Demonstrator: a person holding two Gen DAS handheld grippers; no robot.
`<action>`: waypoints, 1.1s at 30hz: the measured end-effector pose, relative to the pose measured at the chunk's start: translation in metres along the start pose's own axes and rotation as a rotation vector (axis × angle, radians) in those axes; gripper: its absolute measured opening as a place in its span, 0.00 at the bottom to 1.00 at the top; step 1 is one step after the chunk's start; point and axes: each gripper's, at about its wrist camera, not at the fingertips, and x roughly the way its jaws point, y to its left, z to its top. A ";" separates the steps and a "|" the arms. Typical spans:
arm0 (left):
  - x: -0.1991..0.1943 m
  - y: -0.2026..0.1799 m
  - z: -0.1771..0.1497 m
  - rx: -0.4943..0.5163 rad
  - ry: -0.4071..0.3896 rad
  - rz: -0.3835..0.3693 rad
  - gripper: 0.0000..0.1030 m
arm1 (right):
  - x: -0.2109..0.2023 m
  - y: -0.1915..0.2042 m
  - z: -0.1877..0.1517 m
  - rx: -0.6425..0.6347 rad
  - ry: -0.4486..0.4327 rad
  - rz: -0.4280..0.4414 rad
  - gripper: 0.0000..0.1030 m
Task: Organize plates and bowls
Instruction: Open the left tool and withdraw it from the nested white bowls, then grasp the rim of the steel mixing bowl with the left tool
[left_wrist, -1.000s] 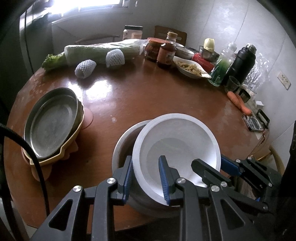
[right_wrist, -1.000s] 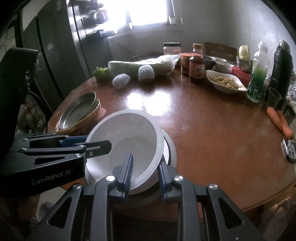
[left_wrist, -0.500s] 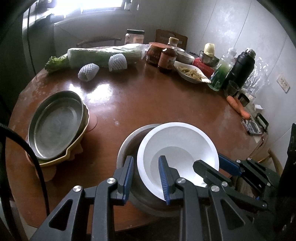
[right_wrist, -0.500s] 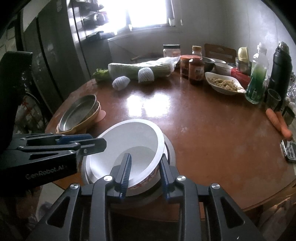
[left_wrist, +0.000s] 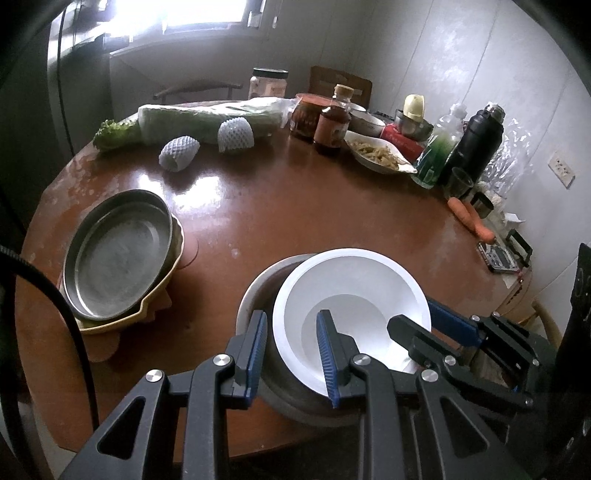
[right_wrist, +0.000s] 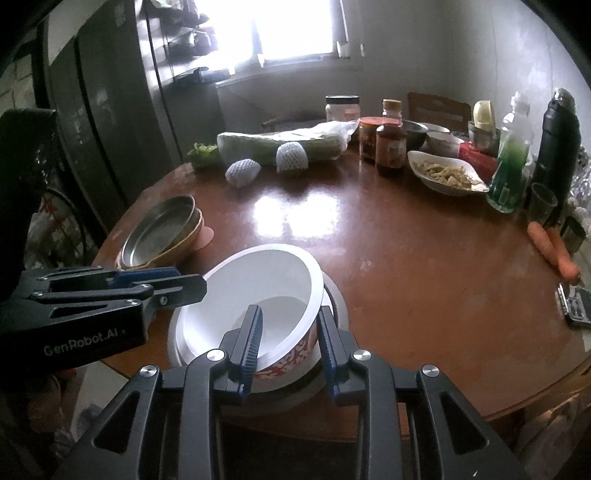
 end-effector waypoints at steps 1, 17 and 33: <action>-0.001 0.000 0.000 0.001 -0.003 0.000 0.27 | -0.001 -0.001 0.000 0.001 -0.002 -0.002 0.30; -0.023 0.002 0.000 -0.002 -0.052 0.010 0.27 | -0.020 -0.003 0.009 0.010 -0.052 -0.017 0.31; -0.051 0.021 -0.004 -0.051 -0.105 0.031 0.40 | -0.041 -0.006 0.016 0.019 -0.101 -0.038 0.46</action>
